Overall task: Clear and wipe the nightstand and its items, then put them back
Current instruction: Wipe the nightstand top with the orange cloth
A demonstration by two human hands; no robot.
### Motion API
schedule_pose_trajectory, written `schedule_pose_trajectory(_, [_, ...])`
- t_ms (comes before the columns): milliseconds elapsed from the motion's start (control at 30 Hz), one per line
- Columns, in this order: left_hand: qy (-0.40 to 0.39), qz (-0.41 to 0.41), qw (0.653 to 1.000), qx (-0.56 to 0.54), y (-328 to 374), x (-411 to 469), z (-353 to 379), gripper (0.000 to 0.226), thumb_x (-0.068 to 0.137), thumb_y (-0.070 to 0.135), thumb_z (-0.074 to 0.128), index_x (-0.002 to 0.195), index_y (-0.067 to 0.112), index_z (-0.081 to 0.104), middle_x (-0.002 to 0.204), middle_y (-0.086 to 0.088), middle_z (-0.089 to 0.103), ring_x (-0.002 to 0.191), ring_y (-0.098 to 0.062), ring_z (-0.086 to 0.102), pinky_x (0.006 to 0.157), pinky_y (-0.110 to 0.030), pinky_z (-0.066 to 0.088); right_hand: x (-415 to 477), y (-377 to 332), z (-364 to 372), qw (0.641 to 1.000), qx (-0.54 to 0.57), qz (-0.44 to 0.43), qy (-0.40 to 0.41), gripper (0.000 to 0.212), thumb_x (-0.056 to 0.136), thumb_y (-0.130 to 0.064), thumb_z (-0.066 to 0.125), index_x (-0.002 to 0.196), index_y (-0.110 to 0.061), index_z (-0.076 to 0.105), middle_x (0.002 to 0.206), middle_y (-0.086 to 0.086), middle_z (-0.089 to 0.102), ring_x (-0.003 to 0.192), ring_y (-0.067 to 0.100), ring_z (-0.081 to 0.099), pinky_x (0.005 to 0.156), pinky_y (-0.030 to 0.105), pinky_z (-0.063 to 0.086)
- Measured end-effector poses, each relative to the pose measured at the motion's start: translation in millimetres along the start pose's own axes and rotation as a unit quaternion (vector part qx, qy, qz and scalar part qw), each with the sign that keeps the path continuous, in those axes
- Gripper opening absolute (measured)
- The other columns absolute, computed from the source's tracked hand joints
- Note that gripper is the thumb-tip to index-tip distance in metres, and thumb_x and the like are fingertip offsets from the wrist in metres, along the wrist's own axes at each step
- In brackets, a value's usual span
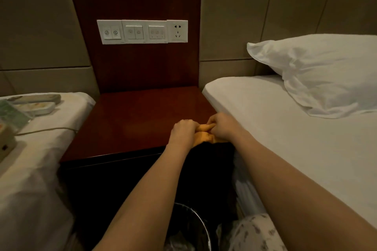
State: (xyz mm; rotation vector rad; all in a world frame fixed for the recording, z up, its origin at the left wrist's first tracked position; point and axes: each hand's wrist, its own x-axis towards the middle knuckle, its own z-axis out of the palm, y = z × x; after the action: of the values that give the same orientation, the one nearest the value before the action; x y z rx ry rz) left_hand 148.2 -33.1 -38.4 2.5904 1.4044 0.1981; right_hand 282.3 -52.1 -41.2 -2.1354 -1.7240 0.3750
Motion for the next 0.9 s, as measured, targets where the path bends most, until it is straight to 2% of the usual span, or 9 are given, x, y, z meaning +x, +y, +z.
schedule_pose_trajectory(200, [-0.013,-0.017,1.000,-0.023,2.1,-23.9,-1.3,0.035,0.094,0.006,0.041,0.121,0.016,0.061,0.117,-0.009,0.057,0.108,-0.029,0.055,0.089,-0.037,0.048,-26.7,-6.1,0.6,0.999,0.008,-0.007,-0.037,0.012,0.083,-0.010,0.057,0.083,-0.020,0.065,0.098,0.008,0.065,0.095,0.023,0.059,0.064,0.024,0.041])
schedule_pose_trajectory(333, [-0.029,-0.021,0.999,-0.029,1.5,-37.3,1.2,0.032,0.092,0.002,0.041,0.113,0.013,0.063,0.108,-0.008,0.058,0.097,-0.026,0.056,0.083,-0.035,0.049,-40.1,-14.9,1.8,0.997,-0.027,-0.012,-0.065,0.012,0.081,-0.009,0.058,0.084,-0.015,0.069,0.097,0.013,0.067,0.081,0.021,0.055,0.064,0.029,0.041])
schedule_pose_trajectory(400, [-0.035,-0.022,0.999,-0.030,-1.0,-43.8,4.7,0.029,0.092,0.001,0.041,0.104,0.017,0.061,0.103,-0.006,0.056,0.092,-0.024,0.055,0.081,-0.033,0.049,-44.2,-19.0,1.1,0.996,-0.035,-0.017,-0.079,0.011,0.081,-0.009,0.059,0.079,-0.017,0.066,0.091,0.011,0.064,0.081,0.021,0.054,0.063,0.027,0.040])
schedule_pose_trajectory(467, [-0.032,-0.025,0.999,-0.035,-4.4,-50.1,5.8,0.030,0.092,-0.001,0.041,0.098,0.024,0.056,0.099,-0.003,0.052,0.094,-0.024,0.055,0.083,-0.034,0.050,-48.6,-22.6,1.2,0.995,-0.039,-0.020,-0.088,0.018,0.083,-0.009,0.057,0.068,-0.019,0.059,0.080,0.005,0.059,0.080,0.021,0.054,0.057,0.024,0.038])
schedule_pose_trajectory(567, [-0.024,-0.012,0.999,-0.045,-11.0,-57.5,5.7,0.038,0.090,-0.005,0.042,0.109,0.019,0.064,0.098,-0.002,0.054,0.102,-0.028,0.059,0.086,-0.039,0.054,-55.3,-29.1,3.5,0.994,-0.029,-0.024,-0.101,0.026,0.085,-0.009,0.054,0.063,-0.022,0.055,0.073,0.000,0.053,0.069,0.016,0.050,0.049,0.021,0.034])
schedule_pose_trajectory(633, [-0.020,-0.004,0.999,-0.047,-14.8,-61.8,7.1,0.040,0.089,-0.007,0.041,0.108,0.021,0.063,0.101,-0.004,0.059,0.102,-0.028,0.059,0.086,-0.040,0.054,-58.5,-32.8,5.2,0.993,-0.032,-0.032,-0.107,0.024,0.086,-0.008,0.051,0.067,-0.020,0.056,0.072,0.000,0.052,0.066,0.015,0.048,0.049,0.021,0.035])
schedule_pose_trajectory(733, [0.004,0.002,0.999,-0.045,-16.7,-64.8,12.1,0.043,0.091,-0.006,0.041,0.120,0.018,0.061,0.110,-0.007,0.060,0.103,-0.026,0.057,0.086,-0.037,0.053,-61.0,-32.6,11.2,0.994,-0.034,-0.047,-0.093,0.025,0.086,-0.003,0.048,0.069,-0.020,0.055,0.071,0.001,0.050,0.067,0.017,0.048,0.050,0.023,0.036])
schedule_pose_trajectory(833, [0.039,0.008,0.999,-0.030,-17.1,-65.2,15.8,0.039,0.092,-0.003,0.041,0.120,0.017,0.061,0.113,-0.008,0.056,0.106,-0.027,0.054,0.087,-0.036,0.050,-62.6,-30.5,16.6,0.995,-0.056,-0.061,-0.061,0.023,0.085,-0.001,0.050,0.070,-0.019,0.050,0.074,0.001,0.047,0.072,0.021,0.047,0.052,0.026,0.037])
schedule_pose_trajectory(900, [0.054,0.017,0.998,-0.020,-18.3,-63.4,17.5,0.035,0.093,0.000,0.041,0.118,0.015,0.062,0.113,-0.010,0.055,0.107,-0.028,0.052,0.088,-0.037,0.049,-63.0,-30.5,19.5,0.993,-0.080,-0.076,-0.033,0.015,0.086,-0.003,0.051,0.078,-0.016,0.049,0.085,0.001,0.044,0.081,0.022,0.047,0.059,0.030,0.037])
